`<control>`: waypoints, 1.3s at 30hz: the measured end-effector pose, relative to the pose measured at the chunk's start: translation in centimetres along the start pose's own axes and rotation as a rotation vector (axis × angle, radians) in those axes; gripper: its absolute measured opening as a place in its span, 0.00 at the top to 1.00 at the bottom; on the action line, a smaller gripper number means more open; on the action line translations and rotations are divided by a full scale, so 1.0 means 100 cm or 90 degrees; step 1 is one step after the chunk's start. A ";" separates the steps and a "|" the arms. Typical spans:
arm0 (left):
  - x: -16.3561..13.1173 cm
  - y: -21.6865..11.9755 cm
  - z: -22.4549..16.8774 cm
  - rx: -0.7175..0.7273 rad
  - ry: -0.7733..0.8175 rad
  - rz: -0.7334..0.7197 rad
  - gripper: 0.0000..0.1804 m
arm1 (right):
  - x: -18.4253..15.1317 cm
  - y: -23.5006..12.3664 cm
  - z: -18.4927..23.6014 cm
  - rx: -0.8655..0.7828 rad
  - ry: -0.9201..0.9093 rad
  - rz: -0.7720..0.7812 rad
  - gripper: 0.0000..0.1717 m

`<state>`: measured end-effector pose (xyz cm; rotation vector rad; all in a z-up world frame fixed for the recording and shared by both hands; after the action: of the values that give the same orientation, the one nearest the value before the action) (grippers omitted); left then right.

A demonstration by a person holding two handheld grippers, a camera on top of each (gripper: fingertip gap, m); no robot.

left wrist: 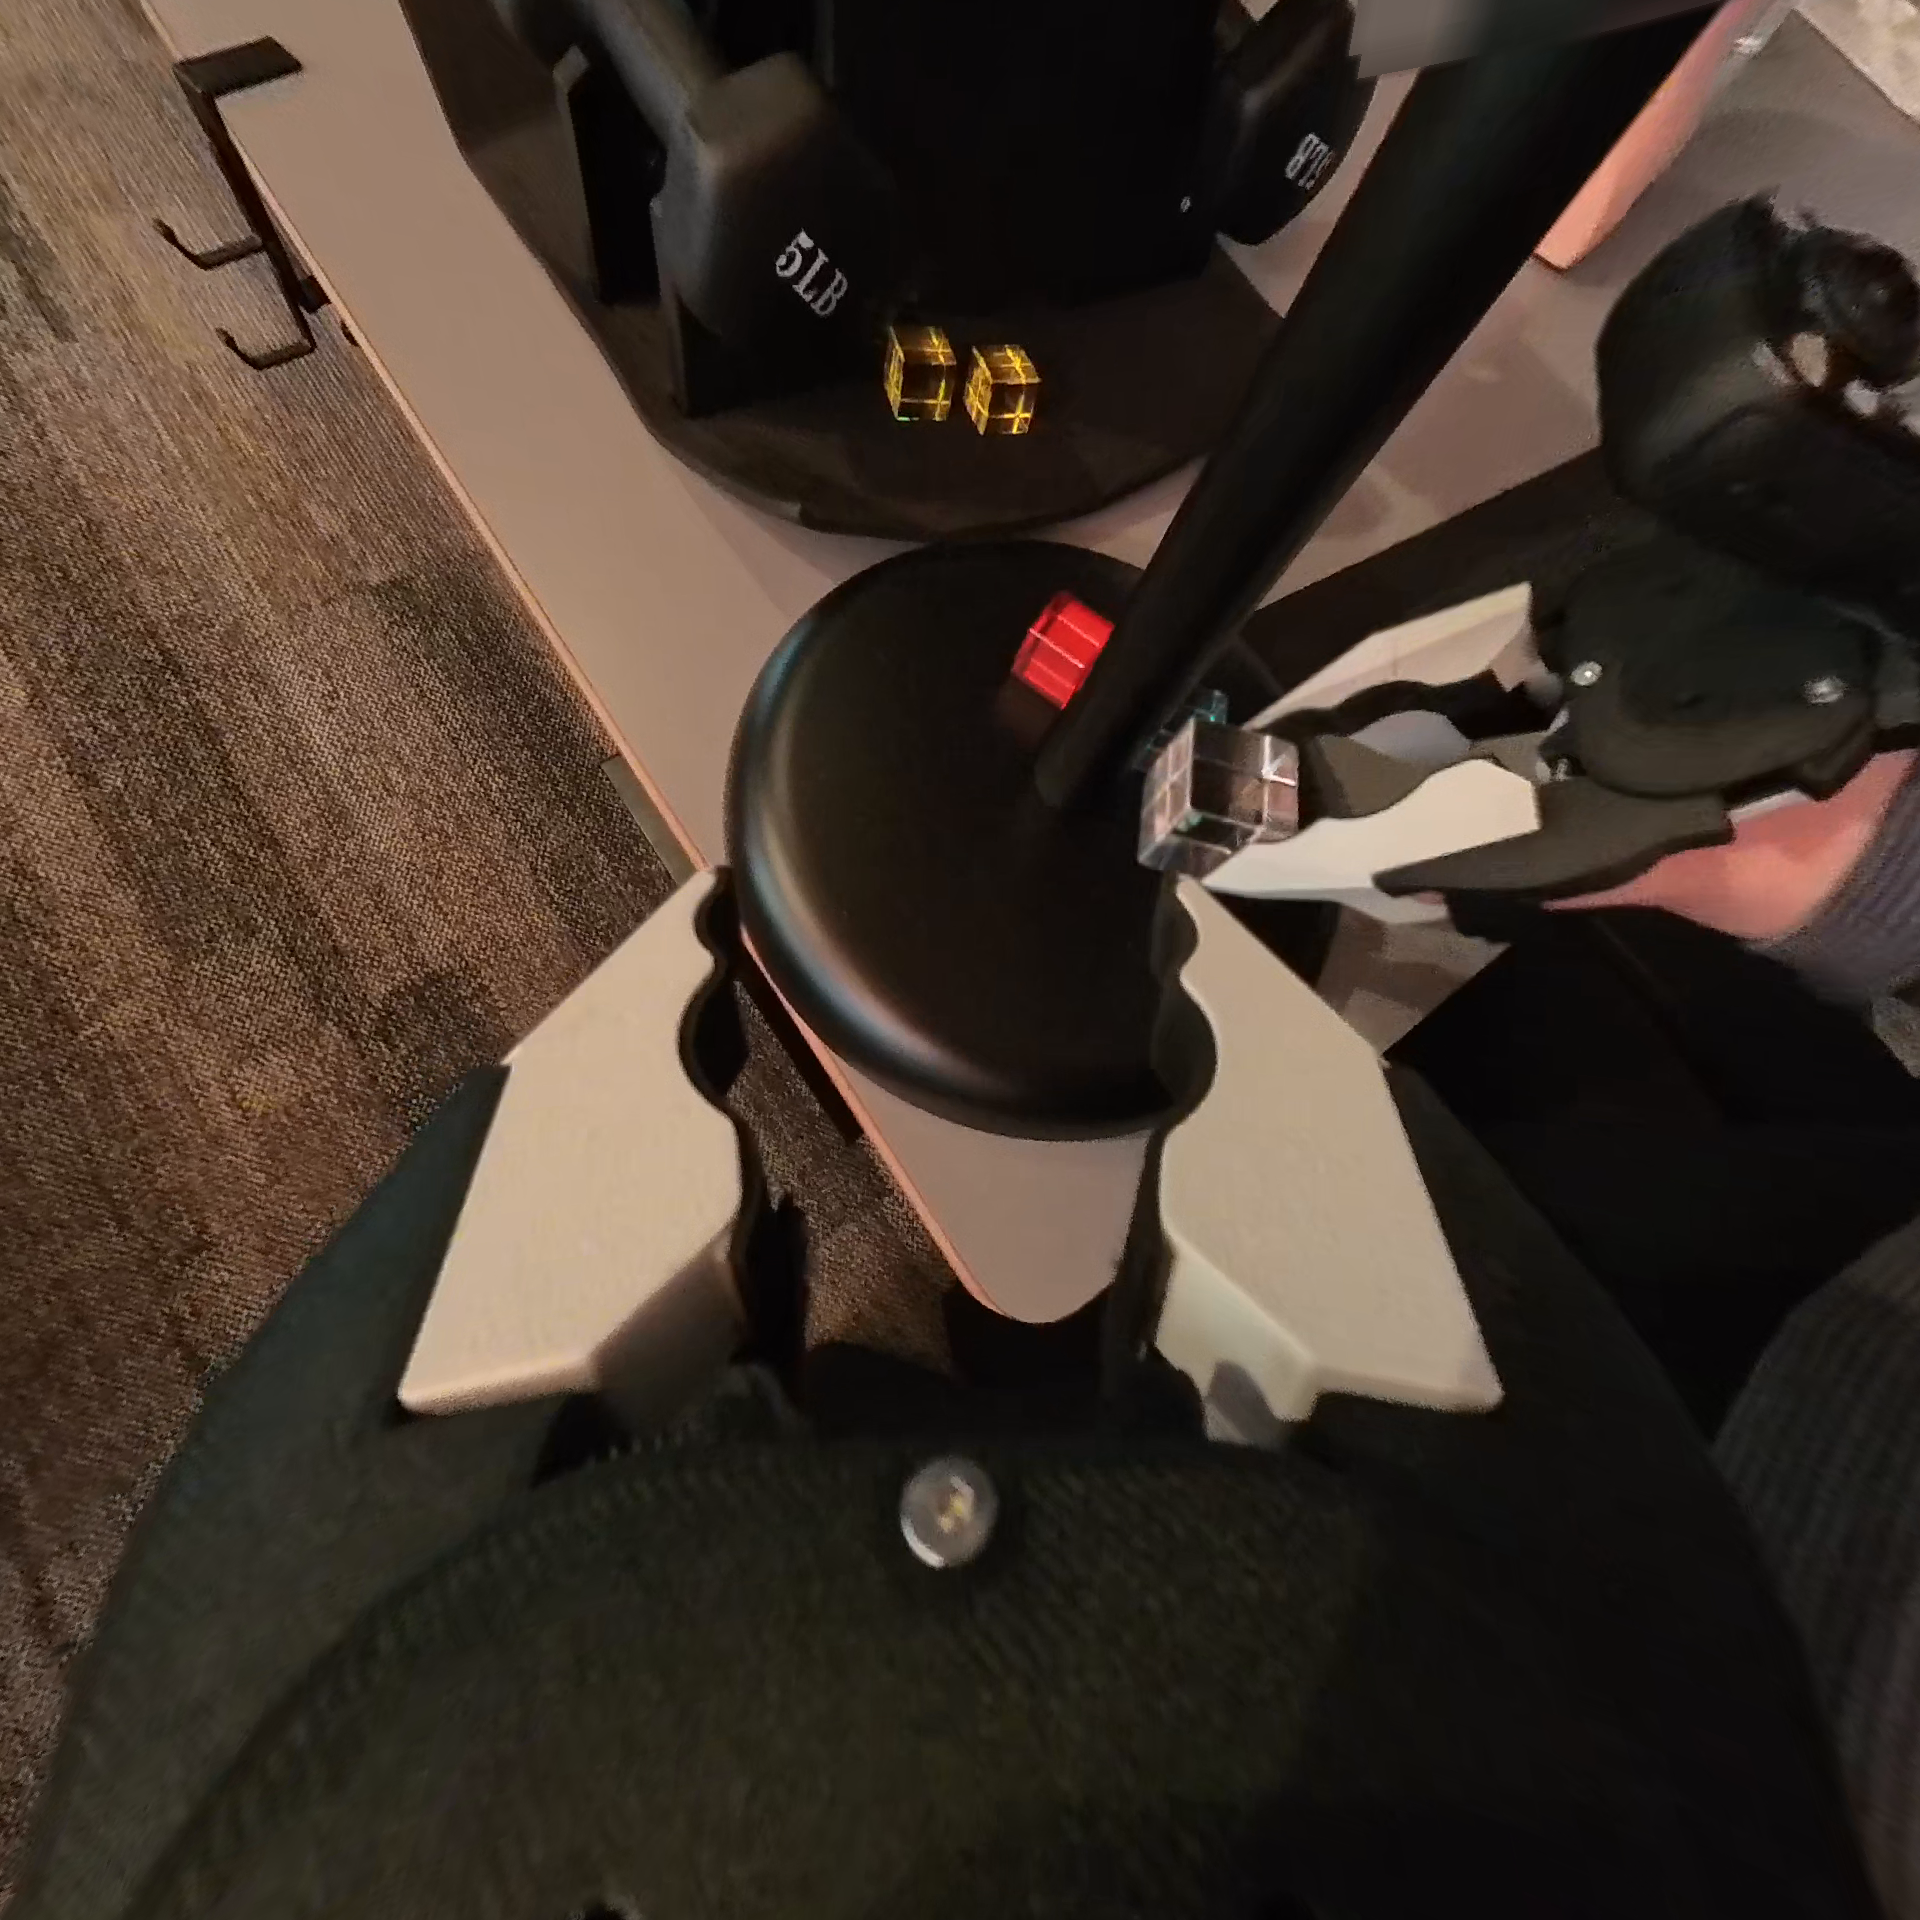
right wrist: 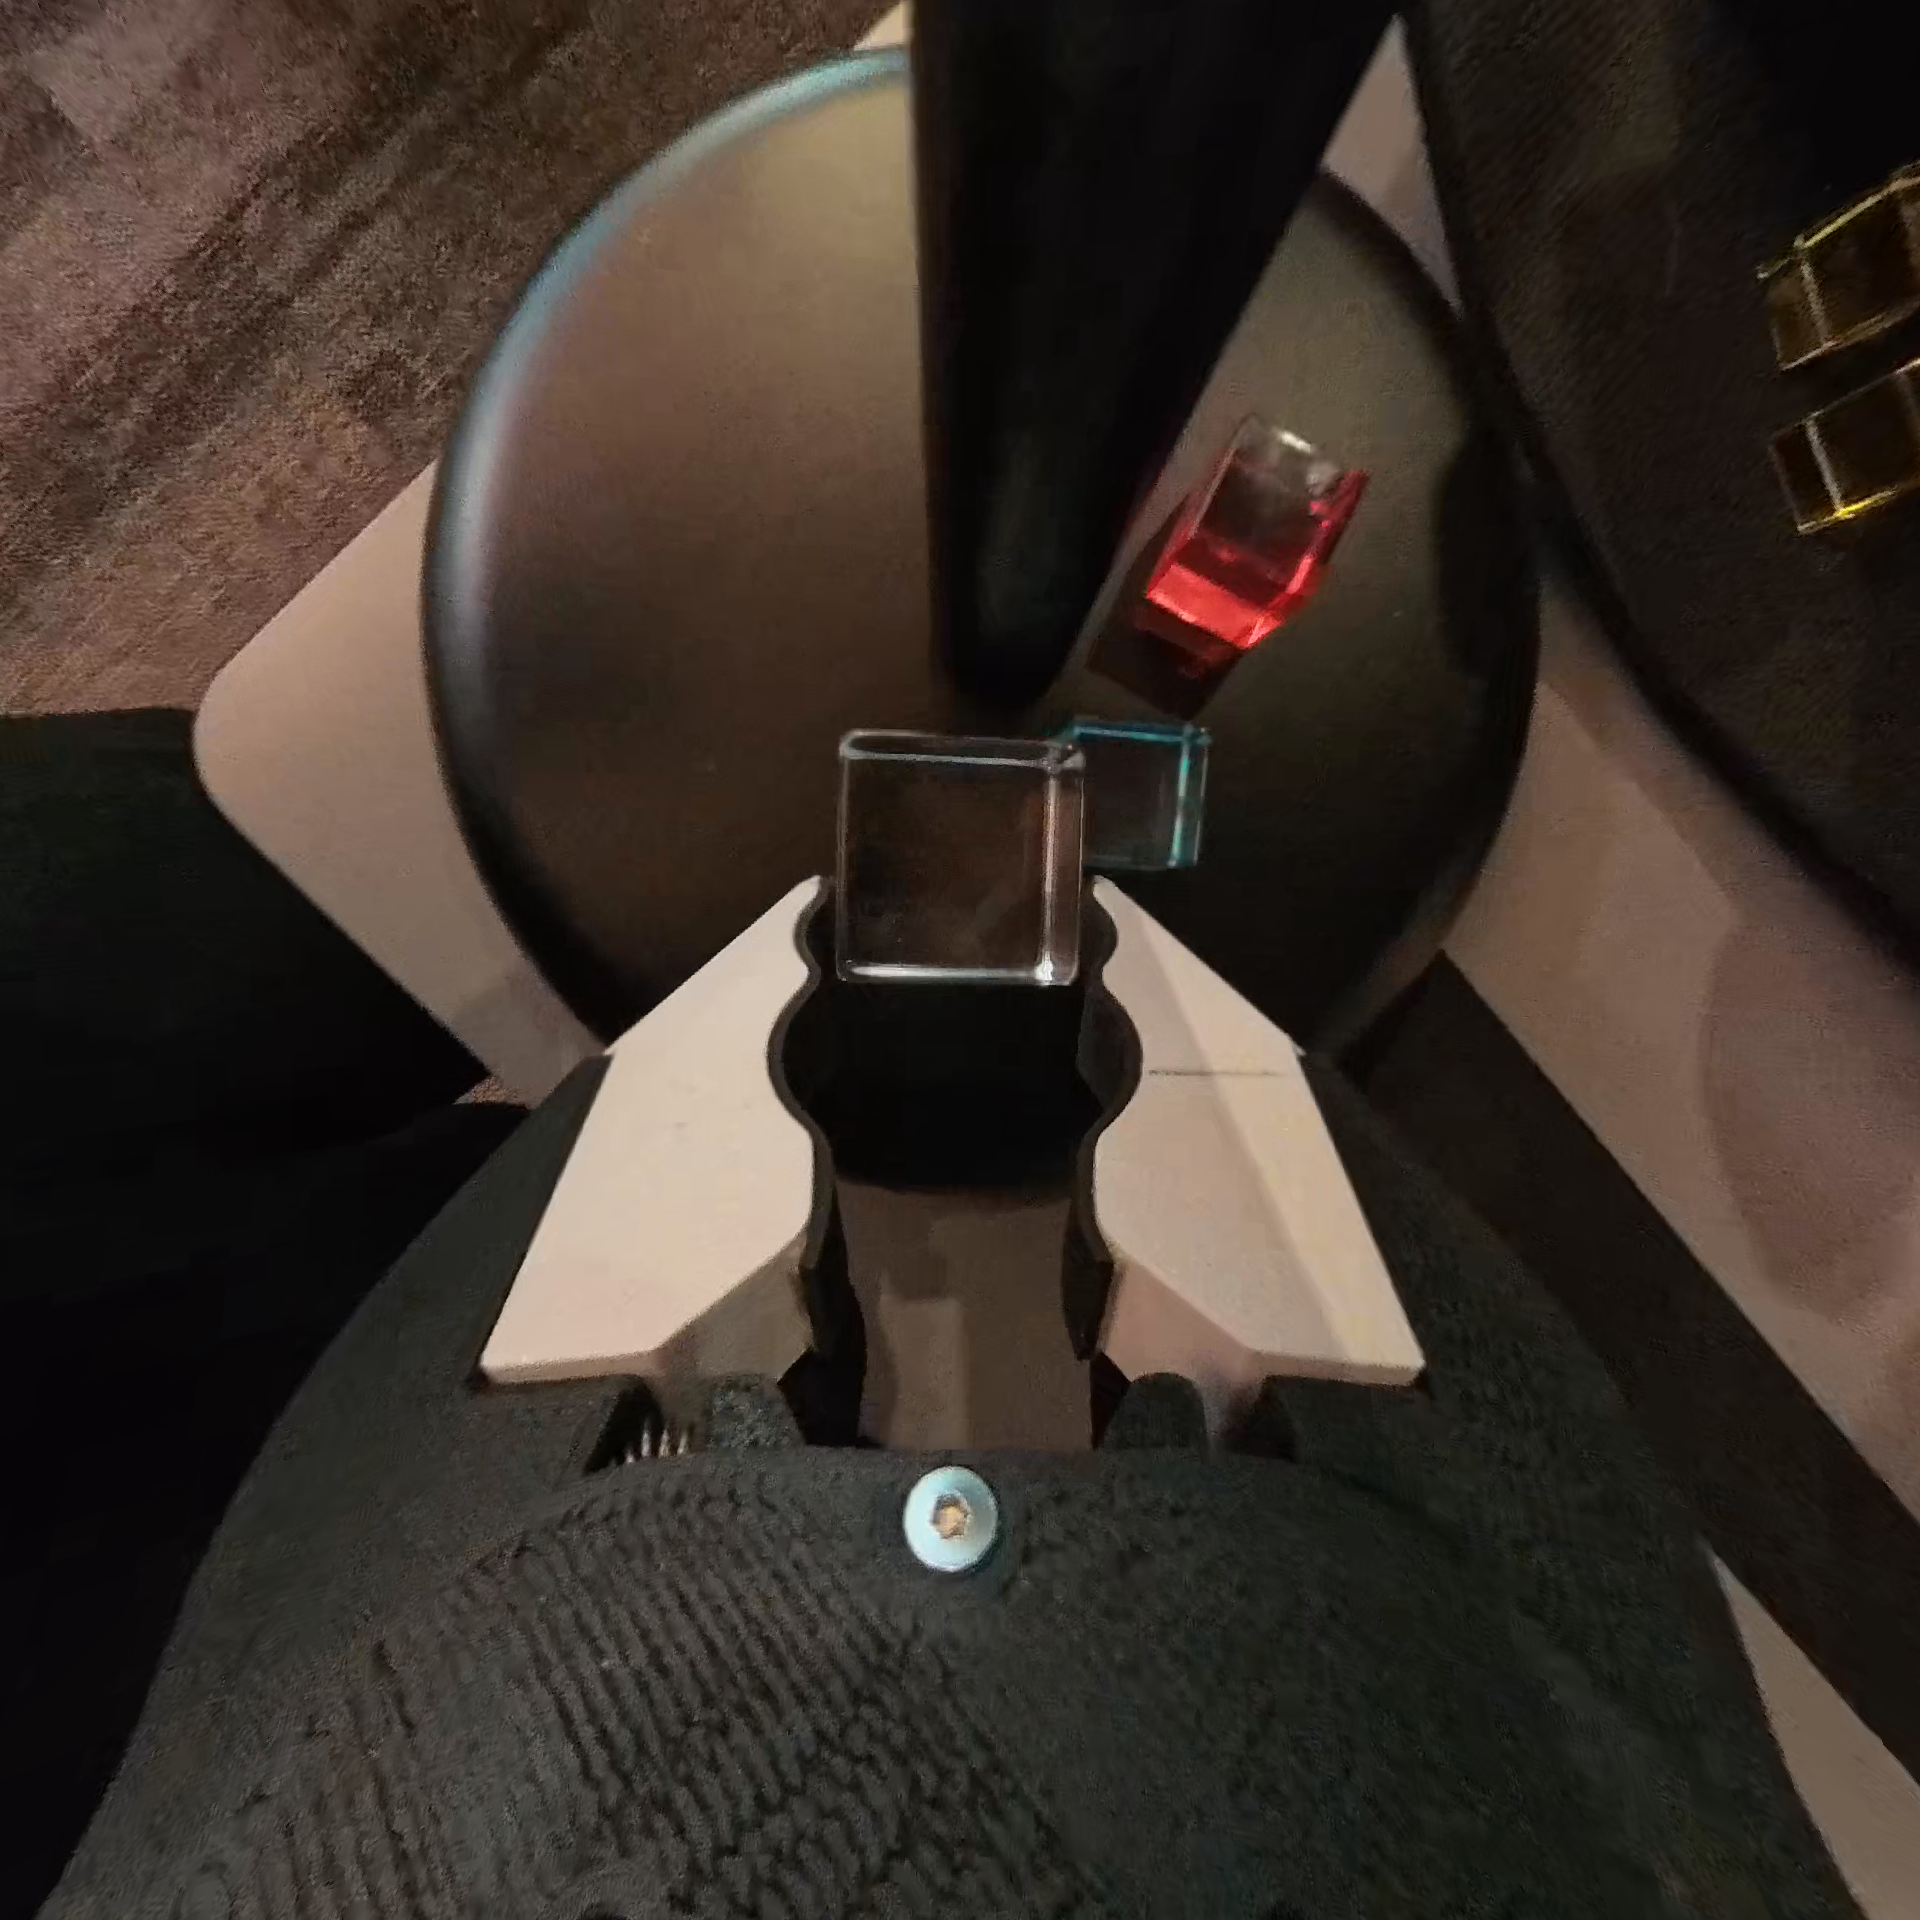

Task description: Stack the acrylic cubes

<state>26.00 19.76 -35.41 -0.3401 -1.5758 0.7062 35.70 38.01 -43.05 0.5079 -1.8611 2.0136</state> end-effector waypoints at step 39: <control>-0.029 -0.037 -0.003 0.063 -0.067 0.023 0.56 | 0.045 -0.006 -0.071 0.235 -0.480 0.094 0.85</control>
<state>27.35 15.27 -35.36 -0.2623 -1.6311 0.8393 31.89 45.20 -40.88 1.4346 -1.9265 2.5043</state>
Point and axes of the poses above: each gripper's, where its closed fingertips meet, y out along the fingers, x out of its top, z = x × y across the jaws, the point moved 9 cm from there along -y, back along the fingers, and after that the axes turned 15 degrees about y, right-handed, at the moved point
